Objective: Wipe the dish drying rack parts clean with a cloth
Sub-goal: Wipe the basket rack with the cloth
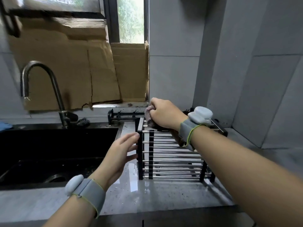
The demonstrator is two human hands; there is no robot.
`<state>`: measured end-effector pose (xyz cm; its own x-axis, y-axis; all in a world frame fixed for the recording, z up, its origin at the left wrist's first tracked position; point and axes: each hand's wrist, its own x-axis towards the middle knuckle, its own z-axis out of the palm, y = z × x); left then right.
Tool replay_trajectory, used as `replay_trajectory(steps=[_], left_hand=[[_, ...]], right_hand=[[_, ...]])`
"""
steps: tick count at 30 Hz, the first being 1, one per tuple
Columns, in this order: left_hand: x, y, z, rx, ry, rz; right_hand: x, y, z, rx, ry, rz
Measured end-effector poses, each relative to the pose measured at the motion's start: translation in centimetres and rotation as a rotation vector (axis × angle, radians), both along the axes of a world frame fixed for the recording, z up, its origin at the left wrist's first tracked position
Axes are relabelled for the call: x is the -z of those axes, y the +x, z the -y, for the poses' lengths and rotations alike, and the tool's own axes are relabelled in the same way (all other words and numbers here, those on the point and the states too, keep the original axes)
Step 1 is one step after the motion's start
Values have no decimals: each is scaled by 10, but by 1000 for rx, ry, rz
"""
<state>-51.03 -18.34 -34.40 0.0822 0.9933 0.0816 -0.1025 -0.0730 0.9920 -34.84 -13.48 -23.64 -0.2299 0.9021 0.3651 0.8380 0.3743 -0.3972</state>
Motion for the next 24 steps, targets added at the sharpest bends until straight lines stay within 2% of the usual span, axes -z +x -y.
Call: replay_trajectory(steps=[2, 7, 11, 14, 16, 20, 22, 24], left_hand=[[5, 2, 0, 5, 35, -17], [15, 5, -7, -68, 90, -27], [20, 7, -8, -84, 93, 12], [21, 8, -8, -86, 113, 7], [17, 8, -6, -94, 137, -11], [9, -6, -10, -199, 236, -109], [4, -15, -14, -277, 269, -79], [-2, -24, -18, -351, 297, -36]], right_hand=[[-6, -5, -2, 12, 10, -27], [-12, -25, -8, 169, -110, 390], [-9, -43, -12, 200, -93, 543], [-11, -51, -18, 141, -184, 621], [-16, -51, -18, 130, -231, 590], [-44, -32, -13, 169, -97, 436], [-62, -11, -12, 174, -49, 277], [-72, 18, -12, 127, -25, 20]])
